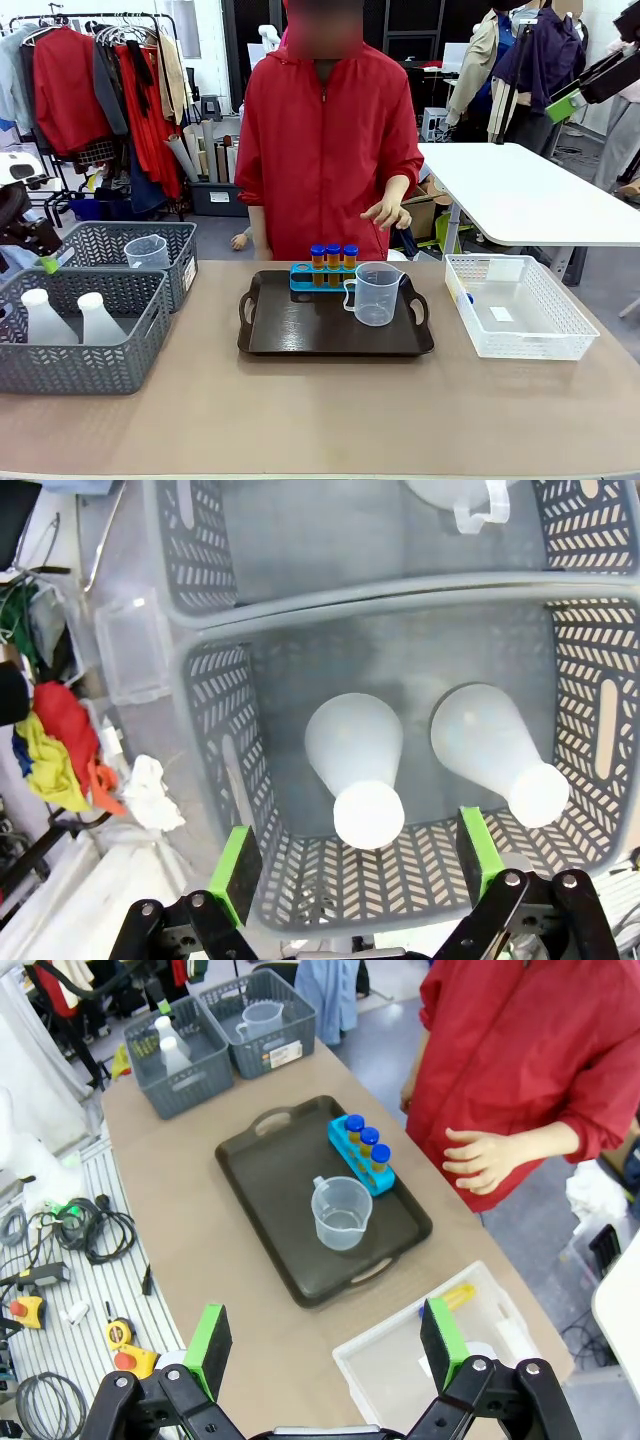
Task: Prepare the laboratory tools.
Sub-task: Pick up one Small flask and place it on the Handle tray.
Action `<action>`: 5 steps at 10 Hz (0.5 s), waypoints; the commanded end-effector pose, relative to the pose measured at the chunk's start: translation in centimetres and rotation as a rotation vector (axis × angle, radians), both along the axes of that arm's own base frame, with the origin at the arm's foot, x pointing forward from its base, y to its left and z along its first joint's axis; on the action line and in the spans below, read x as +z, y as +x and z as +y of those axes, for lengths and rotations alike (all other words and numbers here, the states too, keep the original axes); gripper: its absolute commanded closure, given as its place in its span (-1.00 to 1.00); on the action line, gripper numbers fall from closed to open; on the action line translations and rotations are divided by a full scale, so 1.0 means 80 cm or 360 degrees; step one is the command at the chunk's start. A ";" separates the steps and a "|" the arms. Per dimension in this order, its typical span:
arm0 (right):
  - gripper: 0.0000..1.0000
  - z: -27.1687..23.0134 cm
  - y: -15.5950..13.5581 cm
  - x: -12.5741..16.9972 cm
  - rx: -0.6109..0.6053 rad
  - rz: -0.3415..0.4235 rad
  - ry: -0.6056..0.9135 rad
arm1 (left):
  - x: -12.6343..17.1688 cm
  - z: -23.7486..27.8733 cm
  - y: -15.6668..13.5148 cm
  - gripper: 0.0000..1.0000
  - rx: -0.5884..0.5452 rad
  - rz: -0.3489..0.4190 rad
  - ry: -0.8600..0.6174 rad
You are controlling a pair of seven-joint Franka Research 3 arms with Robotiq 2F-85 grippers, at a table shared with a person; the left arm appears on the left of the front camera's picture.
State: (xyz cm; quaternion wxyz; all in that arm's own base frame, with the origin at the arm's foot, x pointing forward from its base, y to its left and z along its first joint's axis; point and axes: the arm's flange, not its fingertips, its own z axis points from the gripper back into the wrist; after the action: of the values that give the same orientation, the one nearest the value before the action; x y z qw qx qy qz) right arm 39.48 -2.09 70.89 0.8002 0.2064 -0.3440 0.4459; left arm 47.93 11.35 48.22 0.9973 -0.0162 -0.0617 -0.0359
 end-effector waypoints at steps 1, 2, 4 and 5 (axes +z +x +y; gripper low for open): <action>-1.00 0.001 -0.001 0.002 0.0018 -0.0010 0.0018 | 0.002 0.002 0.001 -1.00 -0.0011 -0.0002 0.0003; -1.00 0.001 -0.001 0.002 0.0018 -0.0010 0.0018 | 0.000 0.000 0.000 -1.00 0.0000 0.0000 0.0000; -1.00 0.001 -0.001 0.002 0.0018 -0.0010 0.0018 | -0.020 0.005 -0.003 -1.00 0.0064 0.0031 0.0014; -1.00 0.001 -0.001 0.002 0.0018 -0.0010 0.0018 | -0.031 0.003 -0.011 -1.00 0.0081 0.0035 0.0016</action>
State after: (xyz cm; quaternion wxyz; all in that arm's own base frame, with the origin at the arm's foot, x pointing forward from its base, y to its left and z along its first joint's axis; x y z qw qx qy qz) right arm 39.48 -2.09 70.89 0.8002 0.2064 -0.3440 0.4459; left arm 47.72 11.61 46.68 0.9983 -0.0188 -0.0481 -0.0276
